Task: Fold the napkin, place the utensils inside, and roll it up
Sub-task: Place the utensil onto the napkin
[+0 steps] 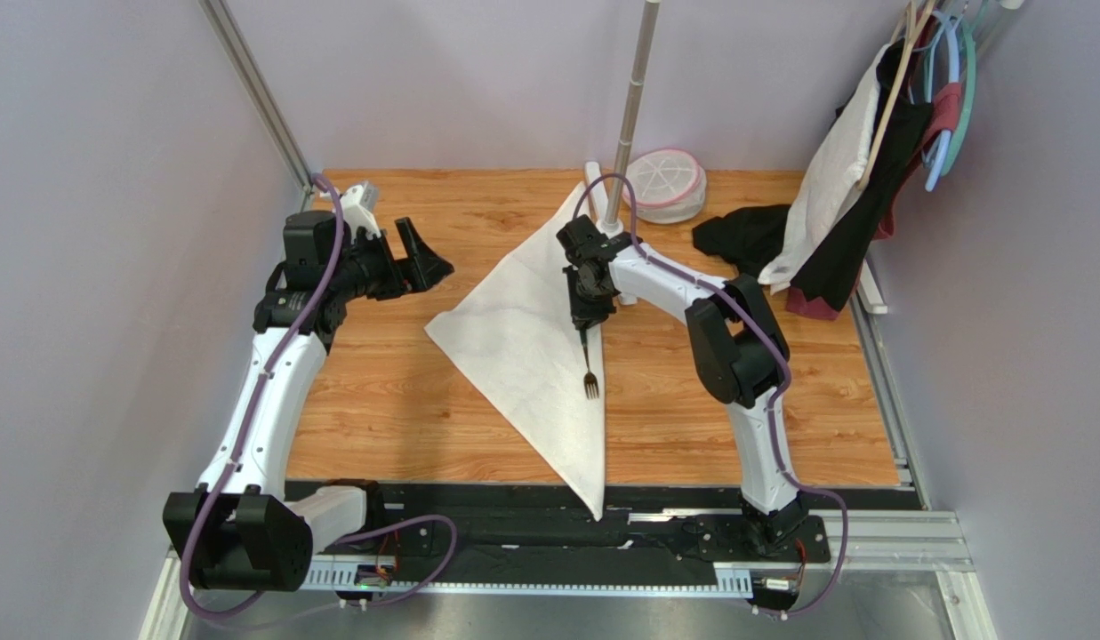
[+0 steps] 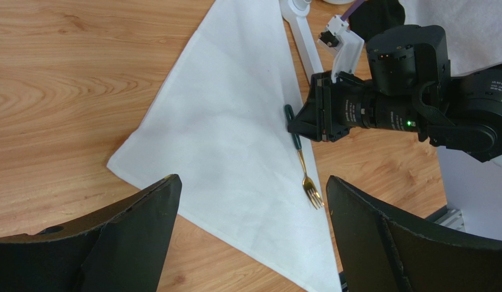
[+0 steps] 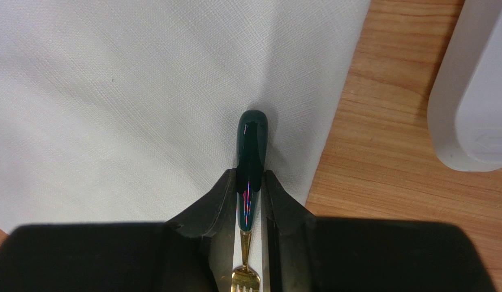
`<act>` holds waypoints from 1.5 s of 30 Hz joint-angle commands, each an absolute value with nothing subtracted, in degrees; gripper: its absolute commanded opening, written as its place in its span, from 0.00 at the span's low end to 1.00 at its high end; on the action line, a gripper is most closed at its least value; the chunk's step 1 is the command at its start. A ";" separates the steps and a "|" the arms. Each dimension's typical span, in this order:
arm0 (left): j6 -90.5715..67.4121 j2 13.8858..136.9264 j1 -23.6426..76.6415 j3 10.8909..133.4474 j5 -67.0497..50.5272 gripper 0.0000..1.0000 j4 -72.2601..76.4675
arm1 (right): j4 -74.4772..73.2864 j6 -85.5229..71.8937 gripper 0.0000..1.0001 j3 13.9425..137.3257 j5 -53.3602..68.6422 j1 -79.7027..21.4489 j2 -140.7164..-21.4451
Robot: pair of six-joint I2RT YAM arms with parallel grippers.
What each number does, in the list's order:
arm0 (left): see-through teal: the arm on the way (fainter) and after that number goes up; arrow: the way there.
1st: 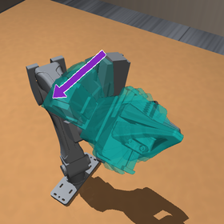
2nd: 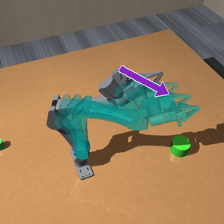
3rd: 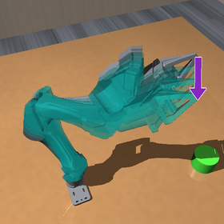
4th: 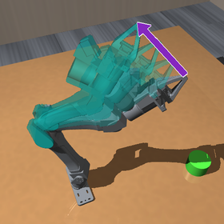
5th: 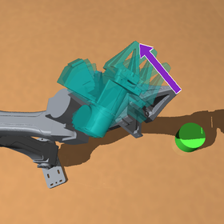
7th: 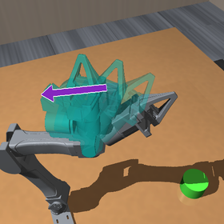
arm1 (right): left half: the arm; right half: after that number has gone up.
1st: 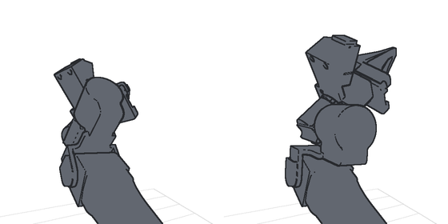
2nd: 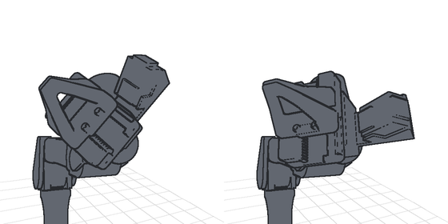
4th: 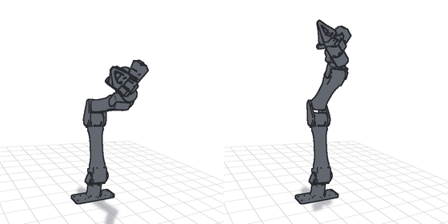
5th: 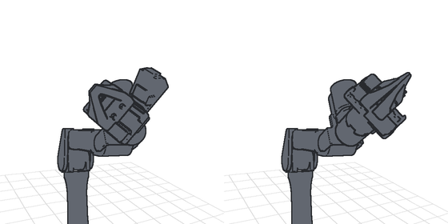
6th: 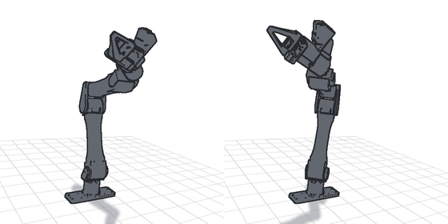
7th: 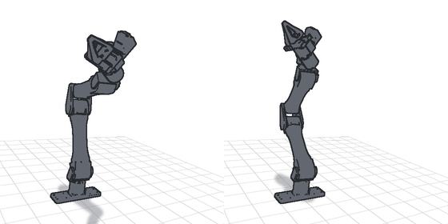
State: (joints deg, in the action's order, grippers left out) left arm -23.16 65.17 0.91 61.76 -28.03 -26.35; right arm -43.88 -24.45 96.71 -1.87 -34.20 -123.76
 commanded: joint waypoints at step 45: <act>-22.94 64.34 -1.05 61.44 -31.20 0.98 -23.99 | -32.55 -31.18 0.52 46.61 19.67 -38.22 -75.01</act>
